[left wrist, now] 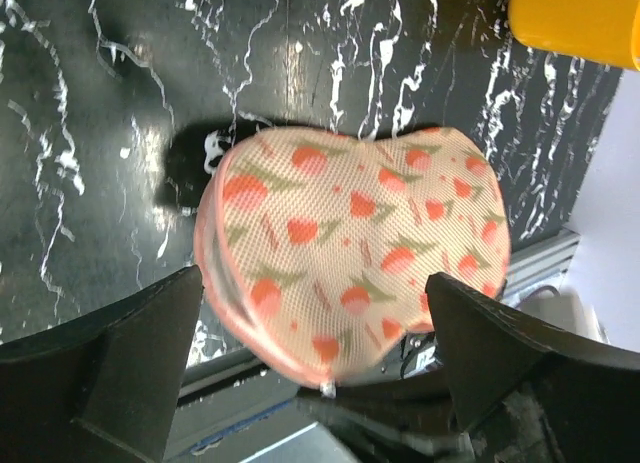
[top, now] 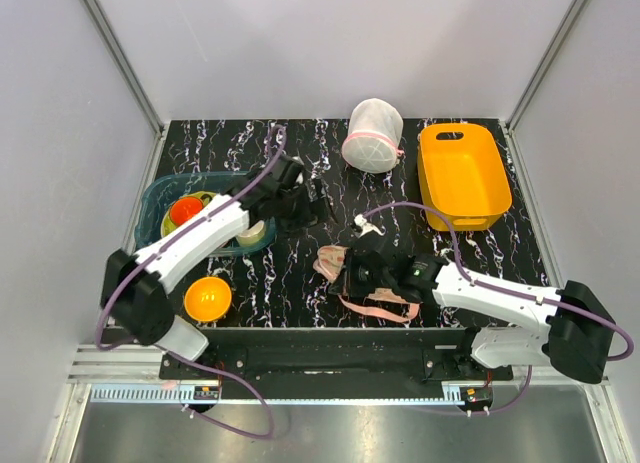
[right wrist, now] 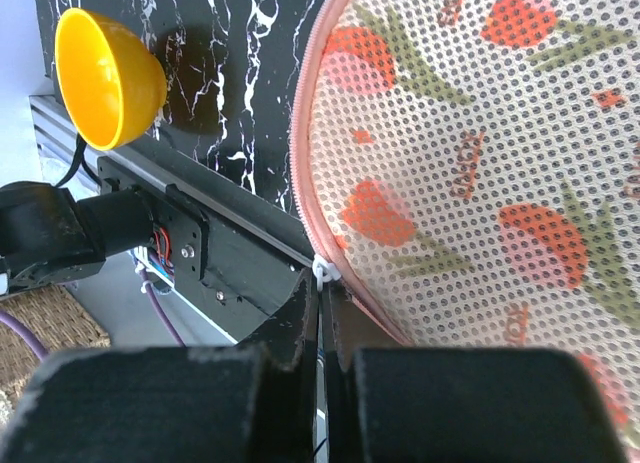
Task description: Unzip the laundry bag and remove the bra
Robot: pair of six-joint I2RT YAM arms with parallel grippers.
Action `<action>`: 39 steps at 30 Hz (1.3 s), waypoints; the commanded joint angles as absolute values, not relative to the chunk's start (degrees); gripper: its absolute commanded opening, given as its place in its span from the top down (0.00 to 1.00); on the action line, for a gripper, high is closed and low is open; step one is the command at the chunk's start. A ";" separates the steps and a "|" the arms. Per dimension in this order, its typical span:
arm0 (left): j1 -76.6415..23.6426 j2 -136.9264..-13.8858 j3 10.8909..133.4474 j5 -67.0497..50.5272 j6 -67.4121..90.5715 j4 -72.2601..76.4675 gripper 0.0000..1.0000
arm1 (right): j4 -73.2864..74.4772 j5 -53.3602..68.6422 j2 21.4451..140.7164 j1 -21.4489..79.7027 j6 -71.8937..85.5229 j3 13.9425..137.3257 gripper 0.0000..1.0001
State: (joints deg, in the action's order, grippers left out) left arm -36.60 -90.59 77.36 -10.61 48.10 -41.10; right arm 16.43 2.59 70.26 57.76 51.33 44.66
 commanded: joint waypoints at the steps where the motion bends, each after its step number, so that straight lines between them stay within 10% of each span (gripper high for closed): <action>1: -36.39 -80.26 69.03 -12.64 50.62 -39.56 0.01 | 12.13 2.81 69.70 58.27 53.35 43.42 1.00; 20: -38.49 -77.60 45.26 -23.20 71.54 -6.33 0.02 | 10.46 5.19 71.81 58.27 52.82 42.98 1.00; 23: -39.02 -79.01 45.79 -22.85 71.89 -6.68 0.32 | 10.54 5.01 71.19 58.27 52.74 42.71 1.00; 24: -39.11 -79.19 45.97 -22.50 71.81 -7.20 0.67 | 10.81 4.84 71.02 58.36 52.73 42.54 1.00; 26: -38.76 -79.36 48.24 -21.19 69.98 -12.11 1.00 | 12.21 4.31 69.62 58.27 52.30 41.84 1.00; 39: -31.48 -83.05 64.05 -13.27 59.33 -28.04 1.00 | 28.55 1.23 47.91 58.01 56.42 29.45 1.00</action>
